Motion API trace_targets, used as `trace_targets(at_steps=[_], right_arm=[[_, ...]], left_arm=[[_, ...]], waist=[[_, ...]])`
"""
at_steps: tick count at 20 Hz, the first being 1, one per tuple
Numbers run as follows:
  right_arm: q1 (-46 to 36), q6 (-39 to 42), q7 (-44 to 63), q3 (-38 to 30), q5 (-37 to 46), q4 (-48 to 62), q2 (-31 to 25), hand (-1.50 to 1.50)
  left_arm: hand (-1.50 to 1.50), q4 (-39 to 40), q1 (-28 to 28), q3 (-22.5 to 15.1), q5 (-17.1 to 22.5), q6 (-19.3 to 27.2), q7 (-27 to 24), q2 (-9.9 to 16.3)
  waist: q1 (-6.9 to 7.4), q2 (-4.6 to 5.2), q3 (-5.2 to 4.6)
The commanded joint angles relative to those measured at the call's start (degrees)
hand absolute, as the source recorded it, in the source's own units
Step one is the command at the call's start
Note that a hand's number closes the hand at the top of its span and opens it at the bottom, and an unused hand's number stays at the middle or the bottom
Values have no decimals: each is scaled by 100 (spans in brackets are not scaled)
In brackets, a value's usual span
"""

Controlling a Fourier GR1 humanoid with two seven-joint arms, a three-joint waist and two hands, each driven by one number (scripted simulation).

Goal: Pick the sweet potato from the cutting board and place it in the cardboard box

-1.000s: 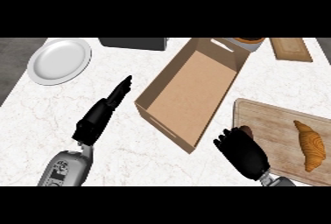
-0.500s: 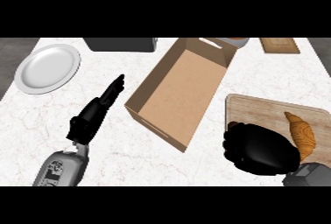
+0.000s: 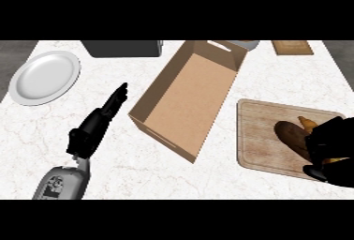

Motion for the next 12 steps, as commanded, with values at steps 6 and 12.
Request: trace_targets(at_steps=[6,12], right_arm=[[-900,1401,1013,-987,-1871,379,-394,150],[-1683,1194,2166,-607,-1659,468,273,150]], left_arm=[[0,-225,-74,102,69,-184,230,51],[0,125,-127,151,-85,-181,-119,-65]], waist=[[102,21,0],[107,26,0]])
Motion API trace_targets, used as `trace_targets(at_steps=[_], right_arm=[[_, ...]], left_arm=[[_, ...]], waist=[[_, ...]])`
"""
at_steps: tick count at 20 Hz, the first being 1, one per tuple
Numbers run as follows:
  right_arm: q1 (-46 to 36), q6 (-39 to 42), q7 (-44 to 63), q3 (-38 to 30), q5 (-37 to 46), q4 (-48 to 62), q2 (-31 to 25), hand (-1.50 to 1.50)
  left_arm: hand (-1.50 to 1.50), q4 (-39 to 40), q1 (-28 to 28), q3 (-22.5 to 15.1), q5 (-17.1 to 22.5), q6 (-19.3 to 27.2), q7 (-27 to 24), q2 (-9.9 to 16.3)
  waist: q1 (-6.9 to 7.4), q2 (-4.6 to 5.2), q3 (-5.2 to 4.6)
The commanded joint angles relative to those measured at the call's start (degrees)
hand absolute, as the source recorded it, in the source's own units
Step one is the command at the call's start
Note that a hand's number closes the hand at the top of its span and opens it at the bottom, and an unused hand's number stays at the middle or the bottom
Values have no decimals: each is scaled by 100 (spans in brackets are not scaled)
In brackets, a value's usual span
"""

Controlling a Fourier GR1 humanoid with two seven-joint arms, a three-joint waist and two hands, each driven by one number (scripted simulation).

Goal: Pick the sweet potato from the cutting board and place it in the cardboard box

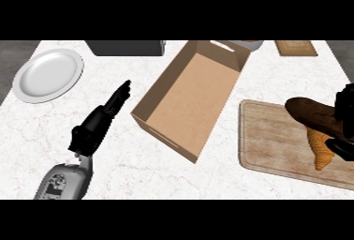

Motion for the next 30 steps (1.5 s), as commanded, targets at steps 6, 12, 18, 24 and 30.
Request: trace_targets(at_steps=[6,12,18,24,30], right_arm=[[-1574,360,1606,497,-83,443,801,150],[-2343,146,2360,868,200,905,1675,150],[-2971,-373,1696,1060,1368,2154,2006,150],[-2921,-973,1512,1528,2246,2609,2613,150],[-3206,-1657,1284,1959,3123,3806,3306,150]], left_arm=[[0,199,101,111,-62,-207,-324,75],[0,-45,-22,152,-84,-114,68,-30],[0,45,-95,-45,-330,100,58,-321],[0,-467,175,21,-88,-184,355,-197],[0,-48,203,137,-190,-172,-220,-149]], waist=[[32,4,-1],[19,0,0],[36,13,2],[44,-3,4],[70,13,2]])
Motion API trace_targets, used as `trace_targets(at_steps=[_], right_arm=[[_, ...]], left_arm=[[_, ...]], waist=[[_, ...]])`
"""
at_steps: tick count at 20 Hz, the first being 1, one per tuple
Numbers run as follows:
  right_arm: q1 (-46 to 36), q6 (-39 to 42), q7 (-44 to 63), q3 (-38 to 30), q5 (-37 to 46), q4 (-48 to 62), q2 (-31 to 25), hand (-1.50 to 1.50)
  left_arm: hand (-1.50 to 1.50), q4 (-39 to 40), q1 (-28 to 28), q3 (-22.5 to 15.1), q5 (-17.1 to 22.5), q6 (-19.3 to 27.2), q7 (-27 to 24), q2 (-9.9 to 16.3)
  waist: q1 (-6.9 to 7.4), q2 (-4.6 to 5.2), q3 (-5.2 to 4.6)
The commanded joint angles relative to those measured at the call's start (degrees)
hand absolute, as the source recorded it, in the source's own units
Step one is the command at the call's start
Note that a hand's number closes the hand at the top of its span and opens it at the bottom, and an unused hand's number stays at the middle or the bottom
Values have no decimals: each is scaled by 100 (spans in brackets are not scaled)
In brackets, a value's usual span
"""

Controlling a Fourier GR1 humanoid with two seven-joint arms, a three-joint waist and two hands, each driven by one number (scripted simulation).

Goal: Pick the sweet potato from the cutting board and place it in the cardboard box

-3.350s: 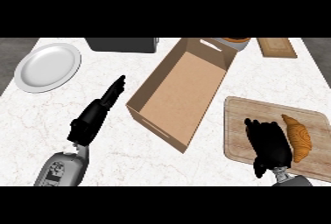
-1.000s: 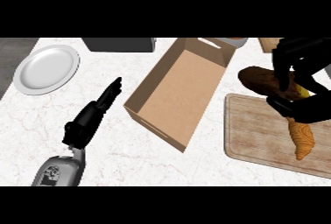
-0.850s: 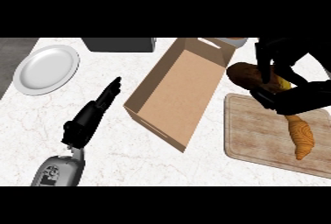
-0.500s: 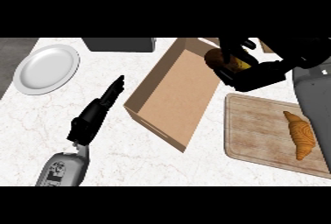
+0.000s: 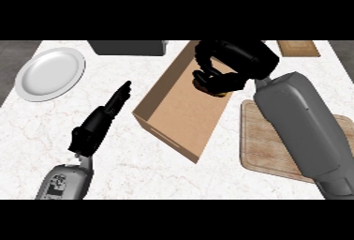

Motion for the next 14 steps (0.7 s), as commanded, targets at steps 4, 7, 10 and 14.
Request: trace_targets(at_steps=[4,7,10,14], right_arm=[[128,137,339,41,105,1082,586,-150],[-296,96,-68,-70,153,2268,772,-150],[-555,130,-171,-185,221,2603,998,-150],[-501,218,-668,-828,-479,2903,1097,-150]], left_arm=[[0,-70,224,46,-21,-80,-123,110],[0,300,-285,28,-72,-5,-37,-60],[0,-158,88,-48,-119,-35,8,-12],[0,-10,-9,-35,-94,-68,22,-35]], waist=[[1,-3,-2],[51,50,-1],[27,7,0],[44,26,3]])
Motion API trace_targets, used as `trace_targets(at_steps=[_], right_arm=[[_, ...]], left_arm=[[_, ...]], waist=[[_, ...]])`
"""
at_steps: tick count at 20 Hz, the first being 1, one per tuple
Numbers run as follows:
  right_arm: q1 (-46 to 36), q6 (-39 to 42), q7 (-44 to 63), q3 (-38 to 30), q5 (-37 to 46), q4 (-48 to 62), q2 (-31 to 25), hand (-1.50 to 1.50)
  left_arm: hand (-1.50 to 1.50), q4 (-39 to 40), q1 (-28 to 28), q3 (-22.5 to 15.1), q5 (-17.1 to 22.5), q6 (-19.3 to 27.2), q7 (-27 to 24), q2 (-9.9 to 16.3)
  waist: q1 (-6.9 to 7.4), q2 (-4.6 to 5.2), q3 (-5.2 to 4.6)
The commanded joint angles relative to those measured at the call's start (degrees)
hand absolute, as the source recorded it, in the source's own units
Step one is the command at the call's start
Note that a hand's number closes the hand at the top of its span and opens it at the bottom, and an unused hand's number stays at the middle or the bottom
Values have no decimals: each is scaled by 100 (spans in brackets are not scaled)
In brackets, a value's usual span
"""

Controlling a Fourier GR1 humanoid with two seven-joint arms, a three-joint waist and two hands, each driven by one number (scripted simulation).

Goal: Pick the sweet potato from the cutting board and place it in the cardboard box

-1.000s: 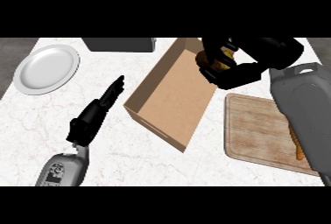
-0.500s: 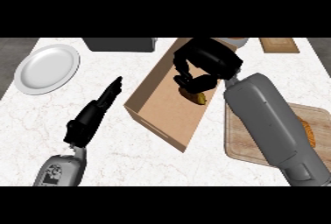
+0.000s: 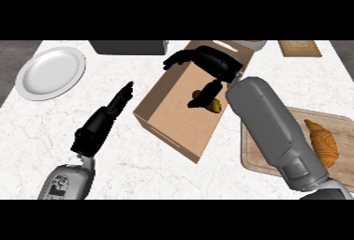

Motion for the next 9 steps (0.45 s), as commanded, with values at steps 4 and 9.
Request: trace_targets(at_steps=[4,9], right_arm=[[-431,432,-36,-1457,-1421,585,133,-150],[-674,946,-92,-2187,-2104,1400,-231,-150]], left_arm=[[0,-20,-43,-3,26,-4,101,-55],[0,241,-84,80,-76,72,-257,-21]], waist=[[22,7,5],[42,33,1]])
